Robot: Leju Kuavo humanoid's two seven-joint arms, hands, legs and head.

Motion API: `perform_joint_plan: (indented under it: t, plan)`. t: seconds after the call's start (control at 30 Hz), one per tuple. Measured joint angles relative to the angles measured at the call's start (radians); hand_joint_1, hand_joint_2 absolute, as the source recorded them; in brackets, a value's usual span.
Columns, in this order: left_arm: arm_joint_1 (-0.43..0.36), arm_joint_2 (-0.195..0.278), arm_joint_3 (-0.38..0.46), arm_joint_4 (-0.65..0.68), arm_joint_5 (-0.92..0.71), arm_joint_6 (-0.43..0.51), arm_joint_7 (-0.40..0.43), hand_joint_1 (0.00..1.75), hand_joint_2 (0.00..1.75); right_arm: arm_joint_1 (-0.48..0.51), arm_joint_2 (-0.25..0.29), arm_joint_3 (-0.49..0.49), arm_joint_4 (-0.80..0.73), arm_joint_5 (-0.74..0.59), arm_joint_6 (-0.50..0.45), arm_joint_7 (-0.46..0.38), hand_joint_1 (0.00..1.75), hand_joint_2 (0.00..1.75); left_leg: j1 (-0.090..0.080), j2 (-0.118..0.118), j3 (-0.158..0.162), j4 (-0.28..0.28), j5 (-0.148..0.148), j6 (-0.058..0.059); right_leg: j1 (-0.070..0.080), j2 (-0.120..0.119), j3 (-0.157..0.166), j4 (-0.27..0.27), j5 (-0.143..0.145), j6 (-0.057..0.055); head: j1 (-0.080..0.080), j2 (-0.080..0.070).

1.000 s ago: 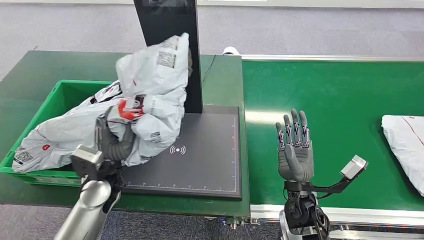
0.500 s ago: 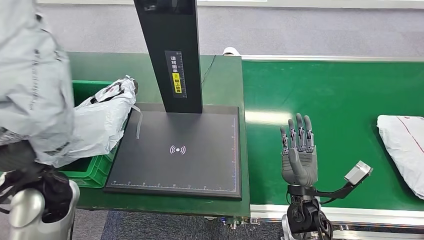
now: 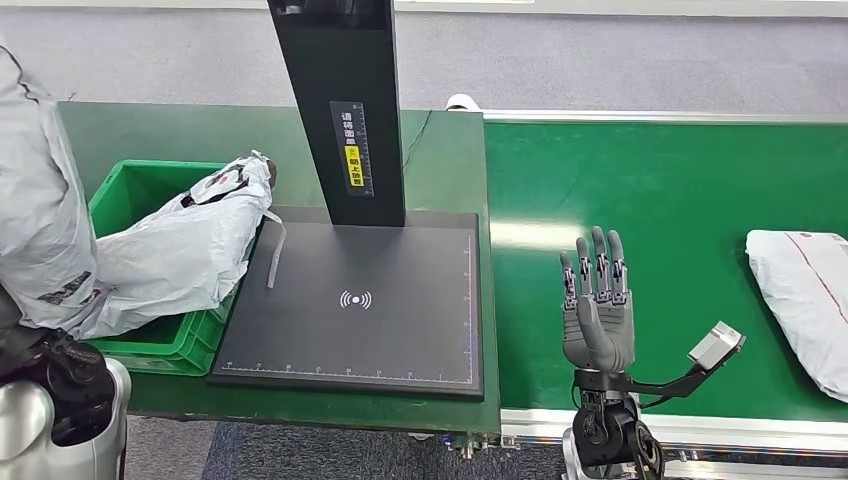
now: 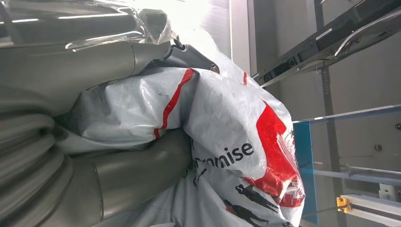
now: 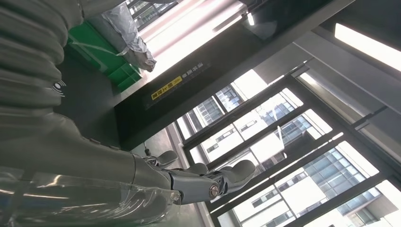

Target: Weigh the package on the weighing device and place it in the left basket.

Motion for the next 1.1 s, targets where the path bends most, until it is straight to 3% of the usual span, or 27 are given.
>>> perform_joint_plan:
  t: [0.2,0.43,0.63,0.97,1.0,1.1]
  plan:
    - [-0.05,0.022,0.067,0.087,-0.044,0.091,0.099,1.75,1.75,-0.005,0.002,0.0,0.0,0.003,0.005,0.009,0.0,1.75,0.0,0.0,0.0,0.0,0.0,-0.001,0.0,0.0,0.0,0.0,0.0,0.0,0.0,0.0]
    - [-0.124,0.11,0.146,0.464,-0.254,0.064,0.211,1.75,1.75,-0.016,0.008,0.0,0.002,0.005,0.022,0.025,0.0,1.75,0.001,0.001,0.001,0.0,0.001,-0.002,0.001,0.0,0.0,0.001,0.001,-0.001,0.0,0.0]
    - [-0.142,0.136,0.107,0.718,-0.484,0.008,0.283,1.75,1.75,-0.037,0.012,0.001,0.016,0.01,0.046,0.034,0.0,1.75,0.0,0.001,0.0,0.0,0.001,-0.001,0.0,0.001,-0.001,0.0,0.001,-0.001,0.001,0.0]
    - [-0.228,0.17,0.057,0.889,-0.517,-0.019,0.303,1.75,1.75,-0.054,0.01,0.001,0.031,-0.01,0.04,0.037,0.0,1.75,0.001,0.0,0.0,0.0,0.001,-0.002,0.001,0.0,0.0,0.0,0.001,-0.001,0.0,0.0]
    - [-0.229,0.173,0.055,0.893,-0.512,-0.02,0.301,1.66,1.75,-0.054,0.009,0.001,0.032,-0.011,0.039,0.037,0.0,1.75,0.001,0.0,0.0,0.0,0.001,-0.002,0.001,0.0,0.0,0.0,0.001,-0.001,0.0,0.0]
    - [-0.228,0.181,0.053,0.896,-0.487,-0.022,0.291,0.35,1.75,-0.055,0.007,0.002,0.036,-0.019,0.035,0.037,0.0,1.75,0.001,0.0,0.0,0.0,0.001,-0.002,0.001,0.0,0.0,0.0,0.001,-0.001,0.0,0.0]
